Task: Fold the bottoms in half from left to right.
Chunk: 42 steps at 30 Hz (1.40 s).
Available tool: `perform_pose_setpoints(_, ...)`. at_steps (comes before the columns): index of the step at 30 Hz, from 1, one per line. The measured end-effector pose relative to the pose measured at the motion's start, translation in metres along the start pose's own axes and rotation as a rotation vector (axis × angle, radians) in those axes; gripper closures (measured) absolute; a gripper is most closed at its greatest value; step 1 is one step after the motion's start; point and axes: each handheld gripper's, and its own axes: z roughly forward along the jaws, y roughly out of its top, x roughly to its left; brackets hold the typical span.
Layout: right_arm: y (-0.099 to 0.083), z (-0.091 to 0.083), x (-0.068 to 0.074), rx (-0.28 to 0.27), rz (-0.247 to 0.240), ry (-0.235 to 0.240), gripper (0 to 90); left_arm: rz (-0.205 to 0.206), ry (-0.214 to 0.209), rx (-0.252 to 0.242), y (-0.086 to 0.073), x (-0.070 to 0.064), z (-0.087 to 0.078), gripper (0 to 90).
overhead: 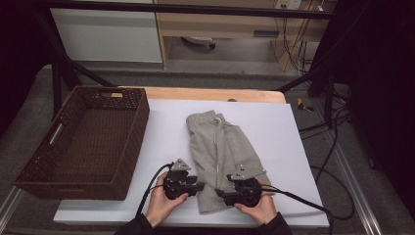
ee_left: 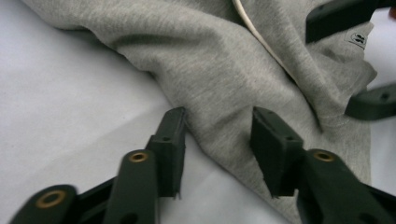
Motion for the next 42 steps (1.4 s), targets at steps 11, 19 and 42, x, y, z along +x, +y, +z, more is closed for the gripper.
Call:
perform_pose_setpoints(11,-0.004,0.011,0.005,0.046,-0.019,-0.019,59.3,-0.009,-0.06,0.035,-0.002,-0.003,0.005,85.5)
perform_pose_setpoints(19,-0.004,0.006,0.0,0.054,0.031,-0.007,89.5,-0.011,-0.069,0.027,-0.003,-0.002,0.006,87.2)
perform_pose_setpoints(42,-0.021,-0.068,-0.055,-0.064,0.173,-0.15,90.0,0.006,-0.063,0.005,-0.006,-0.004,0.006,88.2)
